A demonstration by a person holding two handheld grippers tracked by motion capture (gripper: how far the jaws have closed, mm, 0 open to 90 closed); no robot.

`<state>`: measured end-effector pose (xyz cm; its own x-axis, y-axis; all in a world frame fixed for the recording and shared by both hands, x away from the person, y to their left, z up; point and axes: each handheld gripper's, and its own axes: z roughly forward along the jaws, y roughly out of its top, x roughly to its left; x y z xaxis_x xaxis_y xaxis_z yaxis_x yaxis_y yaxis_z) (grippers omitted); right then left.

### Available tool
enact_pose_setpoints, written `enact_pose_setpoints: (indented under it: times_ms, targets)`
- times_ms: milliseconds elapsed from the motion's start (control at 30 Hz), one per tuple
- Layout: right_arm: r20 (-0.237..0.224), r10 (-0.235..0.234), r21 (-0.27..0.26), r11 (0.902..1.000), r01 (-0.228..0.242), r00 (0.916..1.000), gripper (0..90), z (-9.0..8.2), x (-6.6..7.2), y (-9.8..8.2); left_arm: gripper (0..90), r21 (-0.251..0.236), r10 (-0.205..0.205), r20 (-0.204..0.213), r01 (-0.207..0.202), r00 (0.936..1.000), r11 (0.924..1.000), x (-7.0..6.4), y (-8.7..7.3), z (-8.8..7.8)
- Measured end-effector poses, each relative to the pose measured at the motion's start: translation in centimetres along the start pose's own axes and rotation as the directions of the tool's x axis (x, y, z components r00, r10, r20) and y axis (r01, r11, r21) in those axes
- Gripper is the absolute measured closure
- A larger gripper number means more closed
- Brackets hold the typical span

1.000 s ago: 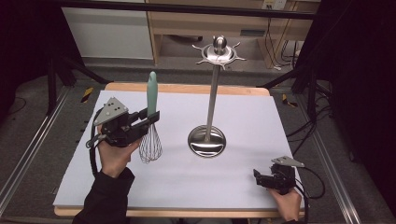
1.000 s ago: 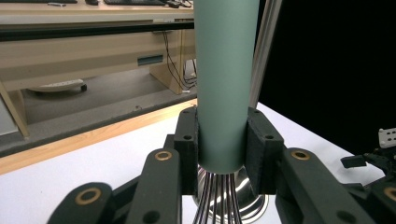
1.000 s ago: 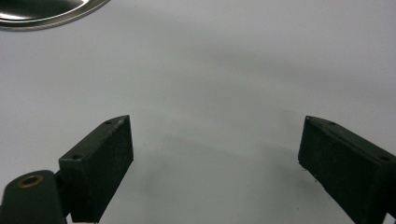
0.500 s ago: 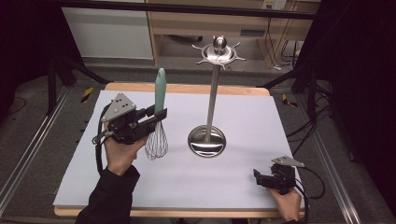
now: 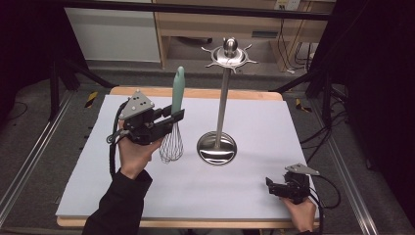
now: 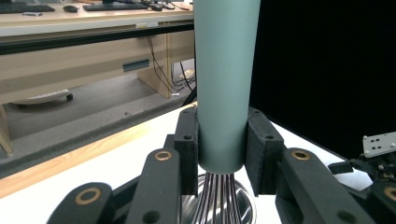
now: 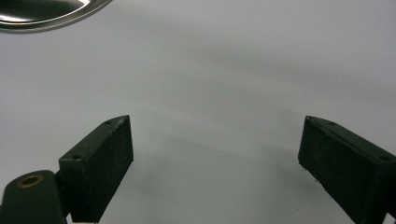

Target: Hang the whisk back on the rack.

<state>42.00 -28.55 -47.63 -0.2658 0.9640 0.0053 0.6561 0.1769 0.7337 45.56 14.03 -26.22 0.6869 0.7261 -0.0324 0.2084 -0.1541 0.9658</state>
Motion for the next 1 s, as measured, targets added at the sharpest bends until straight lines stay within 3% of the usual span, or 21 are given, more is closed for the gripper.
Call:
enact_pose_setpoints:
  times_ms: [1000]
  targets:
    - [-0.006, 0.000, -0.004, 1.0000, 0.000, 1.0000, 10.7, -0.1, -0.1, 0.0, 68.4, 0.045, 0.023, 0.032, -0.024, 0.9992, 0.9987, -1.1, 1.8, 3.1]
